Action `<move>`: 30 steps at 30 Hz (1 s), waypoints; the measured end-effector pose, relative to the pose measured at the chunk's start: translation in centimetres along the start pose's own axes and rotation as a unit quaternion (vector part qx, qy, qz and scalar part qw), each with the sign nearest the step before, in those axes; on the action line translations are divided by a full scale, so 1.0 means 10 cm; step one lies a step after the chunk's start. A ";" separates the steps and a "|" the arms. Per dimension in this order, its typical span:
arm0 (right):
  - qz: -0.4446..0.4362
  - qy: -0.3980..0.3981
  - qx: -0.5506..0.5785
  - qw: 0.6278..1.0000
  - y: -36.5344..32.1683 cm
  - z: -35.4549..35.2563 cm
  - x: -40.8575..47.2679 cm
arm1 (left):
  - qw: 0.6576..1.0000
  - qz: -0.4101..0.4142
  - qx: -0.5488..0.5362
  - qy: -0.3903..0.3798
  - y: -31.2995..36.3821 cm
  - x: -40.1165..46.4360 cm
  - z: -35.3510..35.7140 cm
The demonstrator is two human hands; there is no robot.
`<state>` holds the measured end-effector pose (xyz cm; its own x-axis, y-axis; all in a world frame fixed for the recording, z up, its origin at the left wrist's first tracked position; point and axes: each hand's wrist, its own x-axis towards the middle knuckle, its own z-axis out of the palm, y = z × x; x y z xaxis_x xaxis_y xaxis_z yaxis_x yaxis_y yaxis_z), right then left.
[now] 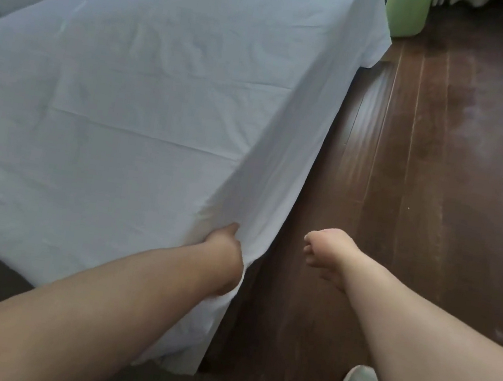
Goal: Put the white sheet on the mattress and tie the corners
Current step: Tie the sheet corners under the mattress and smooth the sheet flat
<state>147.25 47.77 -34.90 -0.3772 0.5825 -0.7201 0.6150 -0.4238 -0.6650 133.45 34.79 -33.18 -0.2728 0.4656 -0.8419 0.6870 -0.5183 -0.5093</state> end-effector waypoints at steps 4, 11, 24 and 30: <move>0.011 -0.041 0.093 0.995 -0.18 0.29 0.04 | 0.991 0.036 -0.125 0.030 -0.02 -0.22 -0.09; 0.074 -0.077 0.335 0.936 -0.23 1.04 0.14 | 0.816 -0.330 -0.306 0.361 -0.46 -0.59 0.15; 0.113 -0.121 0.466 0.869 -0.16 1.17 0.35 | 0.735 -0.417 -0.471 0.252 -0.56 -0.59 0.16; 0.122 -0.168 0.507 0.837 0.08 1.19 0.60 | 0.756 -0.404 -0.463 0.226 -0.58 -0.63 0.12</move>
<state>137.27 42.66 -42.10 -0.6048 0.2376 -0.7601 -0.1375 -0.9713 -0.1943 130.36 33.97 -25.13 -0.7405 0.6685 -0.0692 0.6536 0.6923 -0.3058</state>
